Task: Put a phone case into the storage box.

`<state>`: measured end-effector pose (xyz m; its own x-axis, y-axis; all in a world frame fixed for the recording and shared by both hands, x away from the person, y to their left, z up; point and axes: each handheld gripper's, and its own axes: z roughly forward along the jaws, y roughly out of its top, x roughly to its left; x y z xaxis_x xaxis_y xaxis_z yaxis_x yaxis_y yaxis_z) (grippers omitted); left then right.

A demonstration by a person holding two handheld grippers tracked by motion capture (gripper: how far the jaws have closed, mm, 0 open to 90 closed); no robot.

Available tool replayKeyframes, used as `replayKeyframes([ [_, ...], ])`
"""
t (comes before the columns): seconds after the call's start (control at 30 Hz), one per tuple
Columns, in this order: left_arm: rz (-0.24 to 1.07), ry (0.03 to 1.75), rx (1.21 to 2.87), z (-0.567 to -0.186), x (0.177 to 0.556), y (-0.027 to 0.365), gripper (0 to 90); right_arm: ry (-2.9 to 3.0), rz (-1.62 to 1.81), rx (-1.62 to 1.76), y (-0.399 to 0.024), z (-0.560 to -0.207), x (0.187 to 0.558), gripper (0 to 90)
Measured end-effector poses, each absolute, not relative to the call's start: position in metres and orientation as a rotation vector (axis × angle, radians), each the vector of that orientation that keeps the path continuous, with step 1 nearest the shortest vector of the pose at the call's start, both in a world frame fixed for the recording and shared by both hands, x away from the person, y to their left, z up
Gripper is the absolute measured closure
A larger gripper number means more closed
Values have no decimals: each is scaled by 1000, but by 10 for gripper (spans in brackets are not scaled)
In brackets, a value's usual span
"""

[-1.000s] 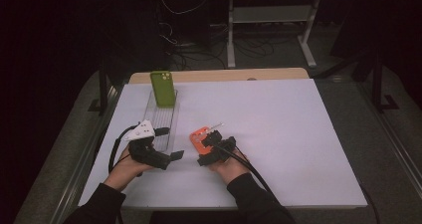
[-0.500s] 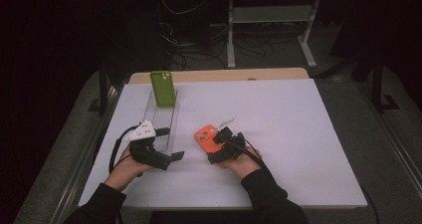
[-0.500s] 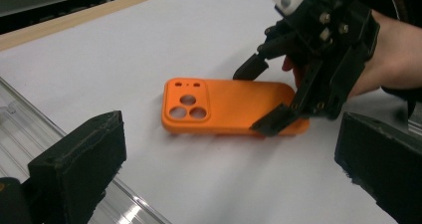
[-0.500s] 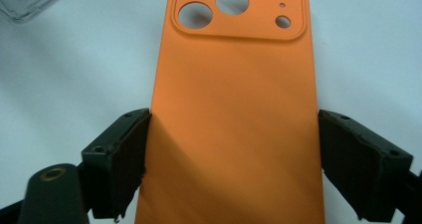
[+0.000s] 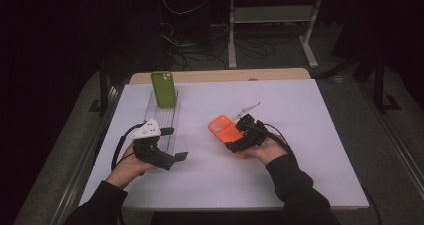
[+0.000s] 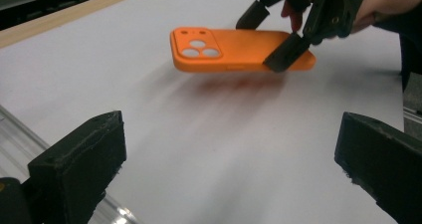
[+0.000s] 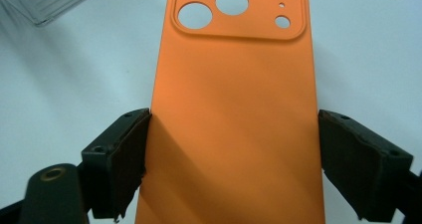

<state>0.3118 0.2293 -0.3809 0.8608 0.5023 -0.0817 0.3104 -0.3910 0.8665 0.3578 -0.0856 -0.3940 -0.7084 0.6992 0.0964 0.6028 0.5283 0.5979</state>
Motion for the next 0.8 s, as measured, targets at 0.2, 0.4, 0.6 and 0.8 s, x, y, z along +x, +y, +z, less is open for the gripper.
replayKeyframes([
  [0.2,227,581,2021,-374,321,218,0,2626,954,1032,-106,-386,364,152],
  [0.4,237,481,2095,-365,333,202,0,2712,965,784,-125,-377,368,152],
  [0.6,191,368,2149,-364,344,182,0,2821,981,580,-128,-376,370,152],
  [0.8,112,248,2223,-365,348,159,0,2879,985,419,-120,-373,367,152],
])
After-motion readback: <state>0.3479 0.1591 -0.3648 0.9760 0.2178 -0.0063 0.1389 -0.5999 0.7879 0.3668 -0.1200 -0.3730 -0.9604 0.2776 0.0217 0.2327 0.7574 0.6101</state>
